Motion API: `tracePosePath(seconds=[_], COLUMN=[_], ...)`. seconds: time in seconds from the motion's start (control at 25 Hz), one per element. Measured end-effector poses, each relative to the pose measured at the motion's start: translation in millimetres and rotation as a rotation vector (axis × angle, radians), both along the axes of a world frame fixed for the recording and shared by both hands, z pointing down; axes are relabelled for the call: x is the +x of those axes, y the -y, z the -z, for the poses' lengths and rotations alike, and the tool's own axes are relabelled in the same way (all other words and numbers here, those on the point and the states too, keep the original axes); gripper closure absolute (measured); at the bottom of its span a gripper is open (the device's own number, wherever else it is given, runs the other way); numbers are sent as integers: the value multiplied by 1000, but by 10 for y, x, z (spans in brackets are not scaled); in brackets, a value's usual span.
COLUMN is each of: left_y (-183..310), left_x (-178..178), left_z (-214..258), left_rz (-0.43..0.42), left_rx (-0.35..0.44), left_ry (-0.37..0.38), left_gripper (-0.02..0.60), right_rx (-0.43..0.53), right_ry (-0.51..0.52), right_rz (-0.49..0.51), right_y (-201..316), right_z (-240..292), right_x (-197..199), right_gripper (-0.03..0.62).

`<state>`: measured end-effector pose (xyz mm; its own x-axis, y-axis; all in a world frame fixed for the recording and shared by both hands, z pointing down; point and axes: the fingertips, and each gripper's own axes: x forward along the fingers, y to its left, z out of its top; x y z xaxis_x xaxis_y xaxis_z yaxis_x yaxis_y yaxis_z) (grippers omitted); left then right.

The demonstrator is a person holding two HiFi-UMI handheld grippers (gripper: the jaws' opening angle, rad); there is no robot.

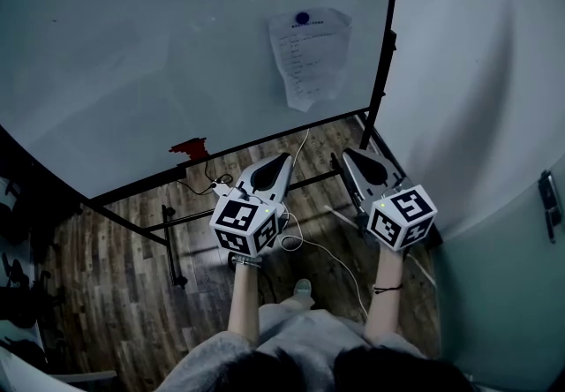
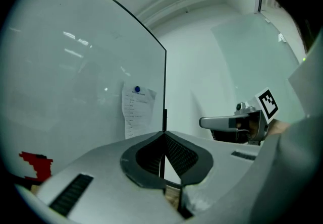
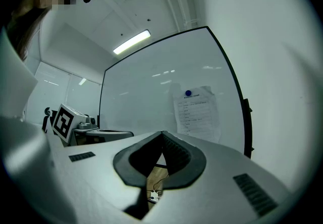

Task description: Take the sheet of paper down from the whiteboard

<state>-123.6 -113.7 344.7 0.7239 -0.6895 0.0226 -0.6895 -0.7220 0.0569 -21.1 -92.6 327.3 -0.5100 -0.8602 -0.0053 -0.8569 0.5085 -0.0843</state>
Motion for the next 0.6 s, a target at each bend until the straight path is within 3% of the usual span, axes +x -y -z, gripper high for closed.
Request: tracePosePath(seconds=[0.32,0.6], left_y=[445,781], left_x=[59,311], left_z=[-107,-72], left_rz=[-32,-107], left_rx=[-17,1], left_ry=[27,22], left_gripper=[575,575], right_rx=[-36,-29], right_ry=[12,12], right_rz=[-21,-56], right_y=[419,789], right_z=[-131,-96], right_x=[38,170], right_gripper=[592,592])
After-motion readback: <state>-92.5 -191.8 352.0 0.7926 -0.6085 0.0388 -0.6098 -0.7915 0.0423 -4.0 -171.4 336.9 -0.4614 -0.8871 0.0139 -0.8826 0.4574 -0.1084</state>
